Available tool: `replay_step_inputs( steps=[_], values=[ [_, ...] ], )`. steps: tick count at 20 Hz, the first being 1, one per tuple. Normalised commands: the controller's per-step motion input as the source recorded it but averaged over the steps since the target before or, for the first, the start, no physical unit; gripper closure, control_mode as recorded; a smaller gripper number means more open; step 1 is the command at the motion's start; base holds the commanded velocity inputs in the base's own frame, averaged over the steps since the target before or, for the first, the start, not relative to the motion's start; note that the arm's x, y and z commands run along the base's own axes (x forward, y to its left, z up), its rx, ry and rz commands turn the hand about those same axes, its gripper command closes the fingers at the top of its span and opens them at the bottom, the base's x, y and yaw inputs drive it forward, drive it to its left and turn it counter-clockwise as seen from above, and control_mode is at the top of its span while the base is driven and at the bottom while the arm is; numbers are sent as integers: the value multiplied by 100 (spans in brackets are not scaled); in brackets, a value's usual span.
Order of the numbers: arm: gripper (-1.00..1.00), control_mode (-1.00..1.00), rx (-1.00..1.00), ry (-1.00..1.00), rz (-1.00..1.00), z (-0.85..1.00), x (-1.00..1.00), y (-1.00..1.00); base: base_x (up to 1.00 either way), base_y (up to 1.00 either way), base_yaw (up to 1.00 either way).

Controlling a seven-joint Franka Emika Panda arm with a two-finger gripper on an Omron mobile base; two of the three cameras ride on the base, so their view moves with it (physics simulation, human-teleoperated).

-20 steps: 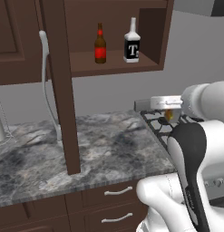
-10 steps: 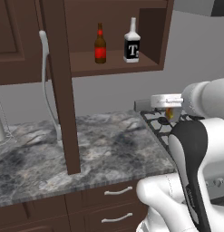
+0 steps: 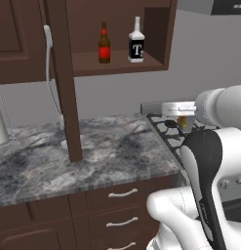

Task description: Sort all alcoholic drinks to one cabinet, and non-alcoholic drinks to the other.

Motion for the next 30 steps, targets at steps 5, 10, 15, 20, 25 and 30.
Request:
replay_step_inputs(
  steps=[5,10,15,20,25,30],
  values=[
    [100,100,0,0,0,0,0,0,-56,-18,0],
    [100,100,0,0,0,0,0,0,-44,-34,0],
    [100,100,0,0,0,0,0,0,-20,-44,0],
    [100,100,0,0,0,0,0,0,0,-48,0],
    [100,100,0,0,0,0,0,0,-2,-43,1],
    [100,100,0,0,0,0,0,0,-3,-45,2]
  ],
)
